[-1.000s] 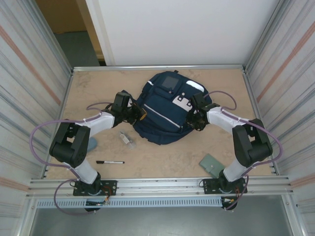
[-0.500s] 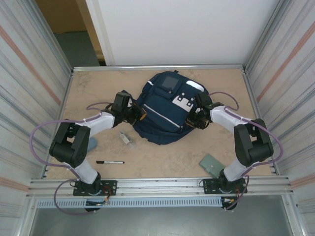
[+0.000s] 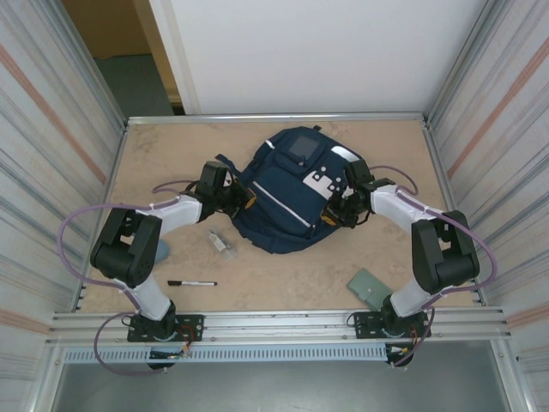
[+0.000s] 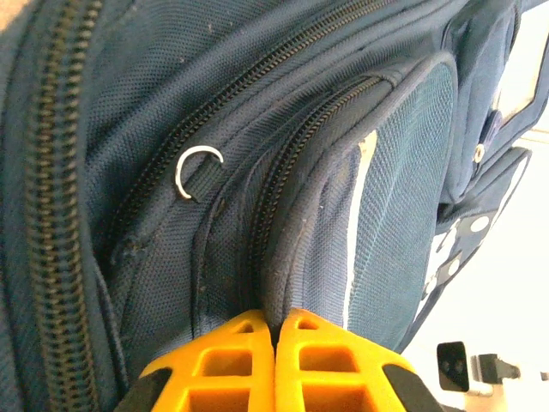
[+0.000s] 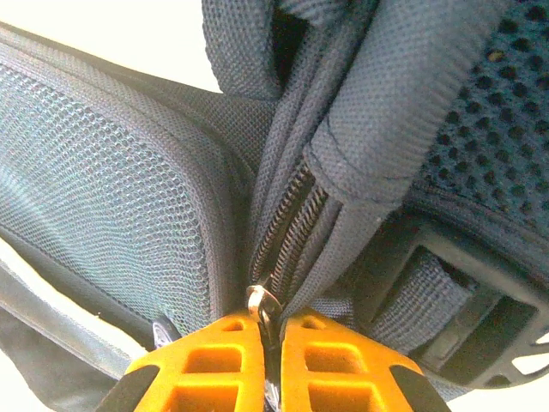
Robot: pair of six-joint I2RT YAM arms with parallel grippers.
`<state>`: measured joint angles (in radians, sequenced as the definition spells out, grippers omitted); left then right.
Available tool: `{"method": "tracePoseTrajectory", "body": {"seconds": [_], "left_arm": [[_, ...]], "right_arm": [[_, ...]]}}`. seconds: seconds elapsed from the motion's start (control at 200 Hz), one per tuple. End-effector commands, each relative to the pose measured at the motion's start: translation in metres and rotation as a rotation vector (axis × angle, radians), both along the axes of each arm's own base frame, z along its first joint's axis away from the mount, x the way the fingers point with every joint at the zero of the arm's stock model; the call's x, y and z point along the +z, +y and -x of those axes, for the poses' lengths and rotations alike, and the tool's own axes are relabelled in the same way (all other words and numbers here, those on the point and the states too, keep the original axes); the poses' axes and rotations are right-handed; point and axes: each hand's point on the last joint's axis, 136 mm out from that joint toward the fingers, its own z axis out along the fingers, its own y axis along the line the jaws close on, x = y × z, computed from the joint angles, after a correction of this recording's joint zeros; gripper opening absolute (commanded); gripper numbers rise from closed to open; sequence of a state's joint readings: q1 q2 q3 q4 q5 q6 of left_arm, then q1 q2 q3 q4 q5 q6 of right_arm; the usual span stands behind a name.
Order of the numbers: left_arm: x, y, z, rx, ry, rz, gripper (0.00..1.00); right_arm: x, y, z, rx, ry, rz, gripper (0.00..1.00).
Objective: Pack the student bag
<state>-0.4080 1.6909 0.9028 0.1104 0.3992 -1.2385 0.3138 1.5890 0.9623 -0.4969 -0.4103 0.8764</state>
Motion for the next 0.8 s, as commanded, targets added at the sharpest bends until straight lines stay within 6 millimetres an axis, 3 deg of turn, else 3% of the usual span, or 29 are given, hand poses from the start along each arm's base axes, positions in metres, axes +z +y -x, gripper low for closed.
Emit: {"method": "tracePoseTrajectory", "body": {"seconds": [0.0, 0.16, 0.441, 0.491, 0.526, 0.571, 0.697, 0.797], "left_arm": [[0.004, -0.017, 0.004, -0.038, -0.005, 0.035, 0.0], [0.006, -0.016, -0.003, -0.03, -0.018, 0.034, 0.0], [0.021, -0.021, -0.059, -0.182, -0.152, -0.014, 0.0], [0.026, -0.02, -0.064, -0.201, -0.179, -0.024, 0.15], [0.029, -0.017, -0.065, -0.206, -0.186, -0.038, 0.25], [0.033, -0.012, -0.063, -0.21, -0.191, -0.058, 0.32], [0.046, -0.002, -0.046, -0.248, -0.186, -0.13, 0.36], [0.049, -0.012, -0.024, -0.317, -0.17, -0.144, 0.37]], "right_arm": [[0.01, 0.025, 0.017, 0.052, 0.036, -0.086, 0.09], [0.01, 0.019, 0.014, 0.048, 0.037, -0.078, 0.12], [0.019, 0.001, 0.014, 0.099, -0.017, 0.015, 0.22], [0.02, -0.005, 0.014, 0.148, -0.05, 0.067, 0.24], [0.019, -0.012, 0.015, 0.187, -0.065, 0.136, 0.26], [0.02, -0.022, 0.017, 0.253, -0.101, 0.238, 0.27], [0.029, -0.024, 0.024, 0.478, -0.208, 0.444, 0.33], [0.034, -0.024, 0.02, 0.583, -0.245, 0.543, 0.34]]}}
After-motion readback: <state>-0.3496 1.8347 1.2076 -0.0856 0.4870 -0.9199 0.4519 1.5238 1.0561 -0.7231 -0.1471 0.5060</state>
